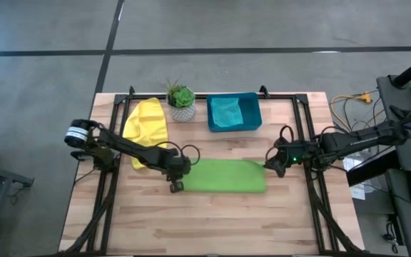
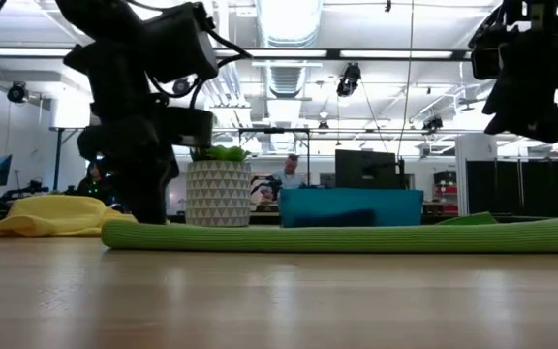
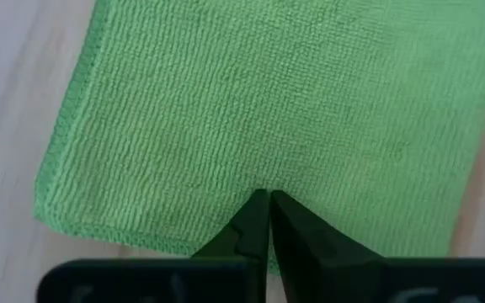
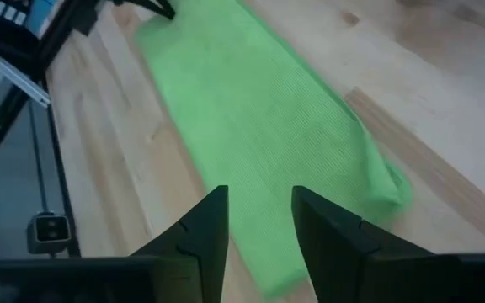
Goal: Fold microfiber towels
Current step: Fold the green microfiber towel on top of the light blue microfiber towel into the dark blue bin
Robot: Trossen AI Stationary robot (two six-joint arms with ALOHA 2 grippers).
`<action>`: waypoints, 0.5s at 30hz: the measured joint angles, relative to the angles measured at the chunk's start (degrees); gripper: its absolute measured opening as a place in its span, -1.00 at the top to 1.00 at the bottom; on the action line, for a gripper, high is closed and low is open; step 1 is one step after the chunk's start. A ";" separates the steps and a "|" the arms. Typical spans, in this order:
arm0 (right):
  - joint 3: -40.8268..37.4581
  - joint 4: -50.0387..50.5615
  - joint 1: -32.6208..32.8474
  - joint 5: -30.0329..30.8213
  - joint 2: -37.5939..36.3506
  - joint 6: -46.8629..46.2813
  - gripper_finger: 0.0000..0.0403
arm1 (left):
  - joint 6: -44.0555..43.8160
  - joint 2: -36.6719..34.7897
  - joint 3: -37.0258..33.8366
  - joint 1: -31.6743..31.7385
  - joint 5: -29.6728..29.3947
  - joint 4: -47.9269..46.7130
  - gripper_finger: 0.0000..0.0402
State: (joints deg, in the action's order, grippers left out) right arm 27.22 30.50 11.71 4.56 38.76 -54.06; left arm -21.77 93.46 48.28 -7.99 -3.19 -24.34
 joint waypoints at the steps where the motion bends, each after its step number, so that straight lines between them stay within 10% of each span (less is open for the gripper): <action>1: 0.00 0.12 0.27 0.13 0.04 -0.01 0.38 | -0.50 -0.45 -0.10 0.00 -0.05 -0.35 0.99; 15: 0.29 -31.92 4.94 0.10 18.96 8.04 0.41 | -11.85 1.28 1.36 -3.81 20.88 11.54 1.00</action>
State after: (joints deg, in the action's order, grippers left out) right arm 27.51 -1.42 16.65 4.67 57.72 -46.01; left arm -33.62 94.74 49.65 -11.80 17.69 -12.80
